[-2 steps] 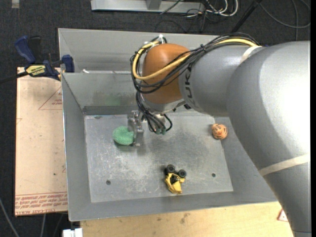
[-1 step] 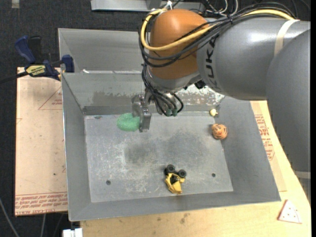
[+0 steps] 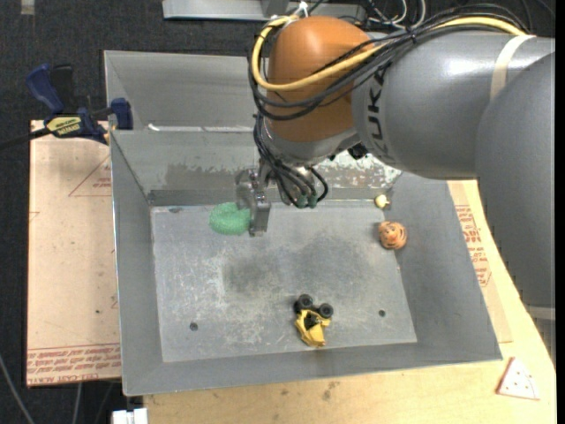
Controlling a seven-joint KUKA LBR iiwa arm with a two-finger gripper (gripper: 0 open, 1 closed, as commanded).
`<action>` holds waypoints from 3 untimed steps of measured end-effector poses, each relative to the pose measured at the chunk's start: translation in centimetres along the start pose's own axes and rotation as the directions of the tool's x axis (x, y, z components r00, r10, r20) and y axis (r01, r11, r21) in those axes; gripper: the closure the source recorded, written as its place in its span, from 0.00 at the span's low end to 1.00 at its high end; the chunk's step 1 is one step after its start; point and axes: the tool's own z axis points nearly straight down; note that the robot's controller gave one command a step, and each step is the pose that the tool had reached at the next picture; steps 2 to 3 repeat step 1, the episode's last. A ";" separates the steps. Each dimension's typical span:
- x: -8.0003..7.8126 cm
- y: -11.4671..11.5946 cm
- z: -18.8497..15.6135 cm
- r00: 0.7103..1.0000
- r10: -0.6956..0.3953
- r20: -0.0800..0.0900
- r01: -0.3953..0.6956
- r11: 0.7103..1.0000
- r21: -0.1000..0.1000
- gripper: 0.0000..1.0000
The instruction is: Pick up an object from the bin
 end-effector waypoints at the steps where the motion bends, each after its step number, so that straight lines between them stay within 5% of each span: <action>1: -1.1 0.1 -6.0 1.000 -0.010 -0.003 0.010 1.000 0.001 1.00; 3: -1.1 0.1 -6.0 1.000 -0.010 -0.003 0.010 1.000 0.001 1.00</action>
Offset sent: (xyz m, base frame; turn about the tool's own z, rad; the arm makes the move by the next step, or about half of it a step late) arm 0.0023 0.0299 0.1253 -0.0120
